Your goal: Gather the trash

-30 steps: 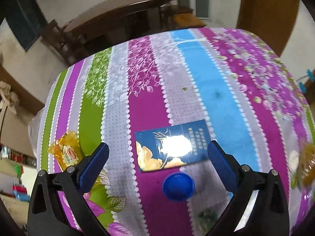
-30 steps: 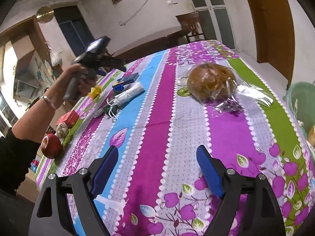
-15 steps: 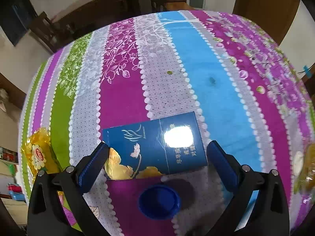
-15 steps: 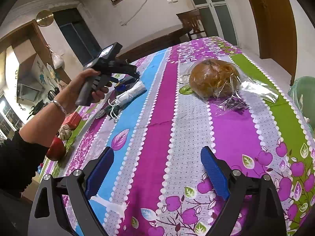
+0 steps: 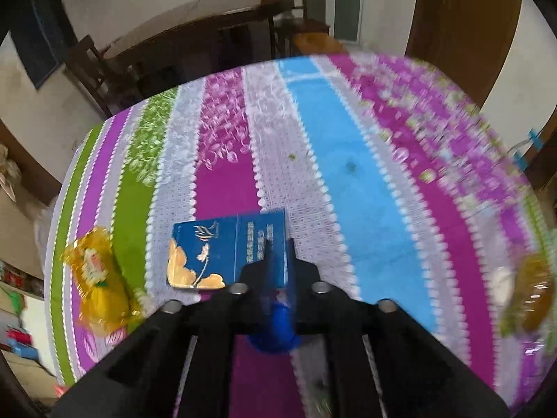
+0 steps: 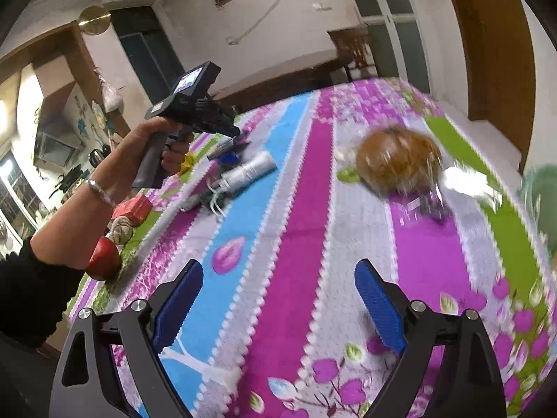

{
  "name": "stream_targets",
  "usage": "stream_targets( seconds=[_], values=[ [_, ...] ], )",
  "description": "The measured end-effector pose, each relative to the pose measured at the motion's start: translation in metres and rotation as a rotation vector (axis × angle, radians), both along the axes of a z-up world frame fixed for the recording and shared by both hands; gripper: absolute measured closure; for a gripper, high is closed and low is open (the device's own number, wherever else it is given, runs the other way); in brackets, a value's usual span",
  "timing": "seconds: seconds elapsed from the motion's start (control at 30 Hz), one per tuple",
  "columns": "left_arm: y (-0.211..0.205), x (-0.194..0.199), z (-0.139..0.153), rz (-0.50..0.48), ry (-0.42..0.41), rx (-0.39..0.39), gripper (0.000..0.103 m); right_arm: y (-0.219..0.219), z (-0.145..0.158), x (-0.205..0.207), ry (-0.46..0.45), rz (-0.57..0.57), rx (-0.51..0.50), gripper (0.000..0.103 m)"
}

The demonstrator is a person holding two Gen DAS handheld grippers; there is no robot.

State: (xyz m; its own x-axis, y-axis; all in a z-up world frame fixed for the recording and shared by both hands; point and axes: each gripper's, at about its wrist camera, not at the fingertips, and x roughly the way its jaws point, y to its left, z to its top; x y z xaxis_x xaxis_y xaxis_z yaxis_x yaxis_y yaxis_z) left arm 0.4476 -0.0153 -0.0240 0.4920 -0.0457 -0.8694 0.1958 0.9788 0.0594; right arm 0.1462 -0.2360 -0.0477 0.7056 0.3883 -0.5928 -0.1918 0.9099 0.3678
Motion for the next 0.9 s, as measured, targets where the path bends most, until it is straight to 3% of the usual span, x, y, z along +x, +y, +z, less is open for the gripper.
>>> stream_targets(
  seconds=[0.17, 0.27, 0.3, 0.33, 0.37, 0.4, 0.43, 0.47, 0.5, 0.53, 0.6, 0.73, 0.9],
  values=[
    [0.023, -0.045, 0.048, -0.010, -0.078, -0.082, 0.099, 0.011, 0.027, 0.024, -0.066, 0.024, -0.083, 0.014],
    [0.039, -0.055, 0.059, 0.032, -0.097, -0.061, 0.091, 0.018, 0.036, 0.056, -0.067, 0.046, -0.102, 0.014],
    [0.044, -0.052, 0.059, 0.064, -0.081, -0.055, 0.066, 0.023, 0.037, 0.075, -0.059, 0.055, -0.112, 0.014],
    [0.048, -0.046, 0.057, 0.089, -0.074, -0.044, 0.029, 0.028, 0.038, 0.094, -0.046, 0.056, -0.123, 0.014],
    [0.045, -0.043, 0.055, 0.073, -0.160, 0.002, 0.021, 0.033, 0.038, 0.113, -0.028, 0.061, -0.130, 0.014],
    [0.036, -0.045, 0.053, 0.018, -0.270, 0.111, 0.021, 0.037, 0.037, 0.124, -0.013, 0.063, -0.137, 0.014],
    [0.028, -0.045, 0.047, -0.043, -0.315, 0.214, 0.019, 0.041, 0.036, 0.133, 0.002, 0.058, -0.146, 0.014],
    [0.022, -0.040, 0.037, -0.149, -0.293, 0.282, 0.019, 0.042, 0.035, 0.136, 0.013, 0.055, -0.145, 0.014],
    [0.021, -0.034, 0.026, -0.310, -0.204, 0.272, 0.019, 0.042, 0.034, 0.133, 0.018, 0.072, -0.113, 0.014],
    [0.023, -0.032, 0.021, -0.395, -0.169, 0.278, 0.019, 0.041, 0.032, 0.127, 0.020, 0.089, -0.085, 0.013],
    [0.034, -0.030, 0.010, -0.555, -0.179, 0.361, 0.020, 0.037, 0.022, 0.112, 0.038, 0.129, -0.030, 0.013],
    [0.052, -0.006, -0.016, -0.718, -0.089, 0.429, 0.037, 0.028, 0.005, 0.098, 0.077, 0.148, 0.078, 0.013],
    [0.049, 0.022, -0.028, -0.856, -0.031, 0.382, 0.040, 0.017, -0.005, 0.096, 0.106, 0.122, 0.159, 0.012]
  ],
)
